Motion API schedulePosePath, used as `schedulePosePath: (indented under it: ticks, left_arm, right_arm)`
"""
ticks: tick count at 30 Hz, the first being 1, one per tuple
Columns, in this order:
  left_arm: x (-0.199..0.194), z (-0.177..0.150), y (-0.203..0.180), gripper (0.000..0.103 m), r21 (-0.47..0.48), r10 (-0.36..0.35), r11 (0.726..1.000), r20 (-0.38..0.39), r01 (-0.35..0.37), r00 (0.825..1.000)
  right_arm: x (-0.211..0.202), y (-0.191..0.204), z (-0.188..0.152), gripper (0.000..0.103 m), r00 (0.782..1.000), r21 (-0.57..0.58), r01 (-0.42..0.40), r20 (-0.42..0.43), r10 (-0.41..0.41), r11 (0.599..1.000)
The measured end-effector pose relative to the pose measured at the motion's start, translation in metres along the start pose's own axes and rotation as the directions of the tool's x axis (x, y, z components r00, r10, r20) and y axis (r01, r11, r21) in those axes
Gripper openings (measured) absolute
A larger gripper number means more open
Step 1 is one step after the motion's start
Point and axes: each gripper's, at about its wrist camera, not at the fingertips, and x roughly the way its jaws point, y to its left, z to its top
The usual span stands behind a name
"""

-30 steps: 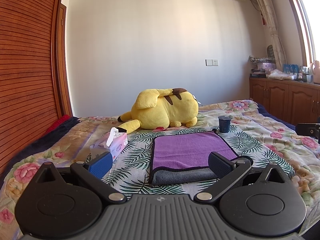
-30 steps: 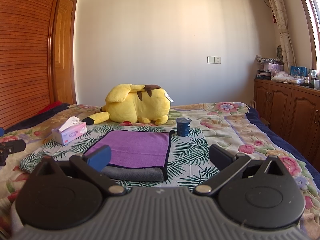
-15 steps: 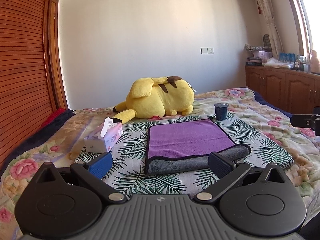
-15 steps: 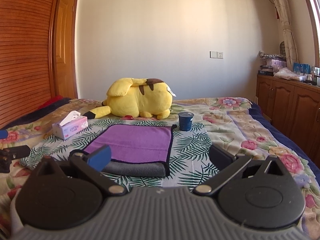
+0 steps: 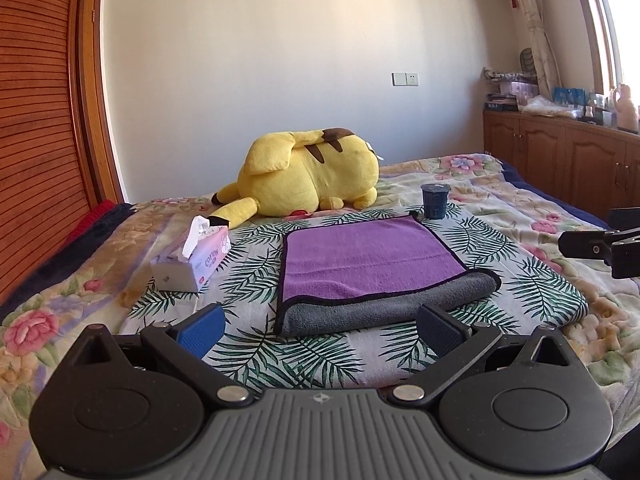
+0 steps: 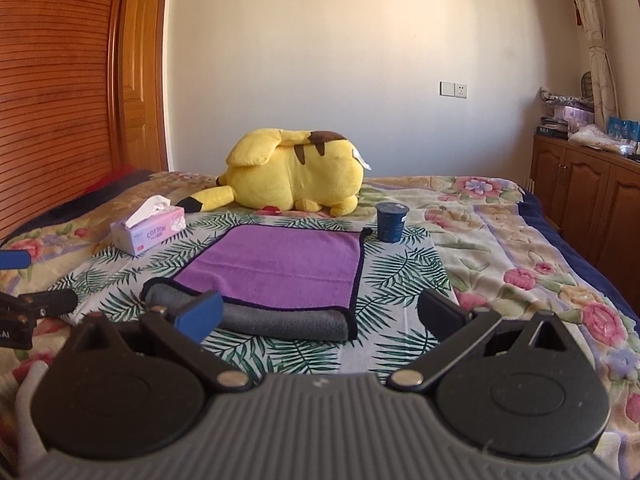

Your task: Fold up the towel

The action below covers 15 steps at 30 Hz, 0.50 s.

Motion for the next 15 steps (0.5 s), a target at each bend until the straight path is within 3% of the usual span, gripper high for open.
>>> schedulePosePath:
  ticks: [12, 15]
  left_arm:
    - [0.018, 0.006, 0.001, 0.087, -0.001, -0.038, 0.999, -0.034, 0.038, 0.999]
    - [0.024, 0.009, 0.002, 0.083, -0.008, -0.051, 0.999, -0.046, 0.051, 0.998]
  right_arm:
    - [0.024, 0.002, 0.003, 0.102, 0.998, -0.030, -0.040, -0.052, 0.039, 0.999]
    - [0.033, 0.002, 0.003, 0.098, 0.996, -0.039, -0.055, -0.074, 0.052, 0.998]
